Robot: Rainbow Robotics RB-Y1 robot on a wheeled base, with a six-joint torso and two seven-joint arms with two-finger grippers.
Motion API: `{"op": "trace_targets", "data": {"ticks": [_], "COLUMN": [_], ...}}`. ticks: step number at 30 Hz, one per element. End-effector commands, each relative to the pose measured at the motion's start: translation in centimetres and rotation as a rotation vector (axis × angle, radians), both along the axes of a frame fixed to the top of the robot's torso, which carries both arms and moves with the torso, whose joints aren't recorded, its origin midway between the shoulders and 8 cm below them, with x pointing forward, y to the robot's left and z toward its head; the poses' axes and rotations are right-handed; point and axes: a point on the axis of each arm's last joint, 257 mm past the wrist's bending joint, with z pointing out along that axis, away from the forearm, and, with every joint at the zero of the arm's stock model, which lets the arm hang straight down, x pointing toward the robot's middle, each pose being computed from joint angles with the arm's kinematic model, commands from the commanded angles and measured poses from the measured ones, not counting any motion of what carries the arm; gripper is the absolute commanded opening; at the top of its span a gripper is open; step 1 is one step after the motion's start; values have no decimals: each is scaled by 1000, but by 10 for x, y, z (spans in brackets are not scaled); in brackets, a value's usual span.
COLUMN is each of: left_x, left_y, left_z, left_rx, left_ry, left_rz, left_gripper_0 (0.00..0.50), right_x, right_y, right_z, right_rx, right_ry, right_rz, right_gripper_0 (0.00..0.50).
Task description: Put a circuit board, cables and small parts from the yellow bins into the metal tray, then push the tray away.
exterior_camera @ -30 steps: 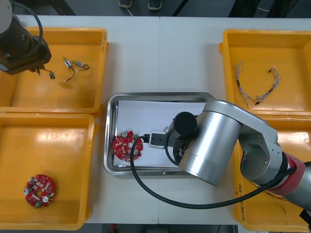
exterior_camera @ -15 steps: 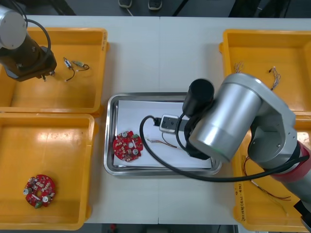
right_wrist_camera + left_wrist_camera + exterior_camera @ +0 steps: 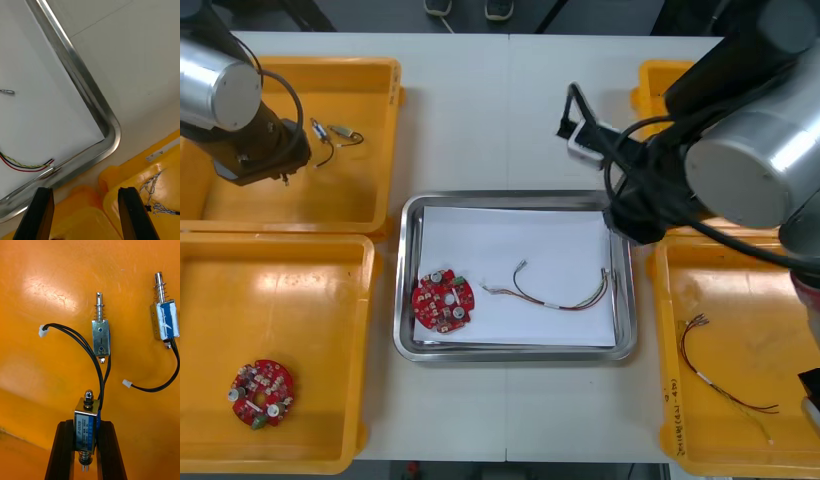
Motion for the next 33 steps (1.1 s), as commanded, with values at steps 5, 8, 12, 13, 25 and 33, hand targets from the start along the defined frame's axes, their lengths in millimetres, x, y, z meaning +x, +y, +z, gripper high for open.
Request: {"op": "trace_targets", "data": {"ticks": [5,8,12,13,25,33], "left_x": [7,6,6,6,6,8], "left_y": [-2,-4,-4,-4,-4,-5], "left_z": [2,-1,-1,-1,0,7], "left_rx": [54,47,46,46,43,35], "left_ry": [-13,-9,-8,-10,-11,-26], "left_rz": [-75,-74,-71,-73,-73,-71], "left_gripper_0": [0,1,183,230,500,500], "right_x": [25,32,44,46,76,83], "right_y": [-73,-98,-129,-133,-199,-235], "right_z": [73,79,90,92,99,82], "right_rx": [25,51,111,121,259,271], "right_ry": [-153,-152,-147,-145,-60,15], "right_rz": [-134,-202,-300,-314,-560,-711], "right_gripper_0": [500,500,500,500,500,500]}}
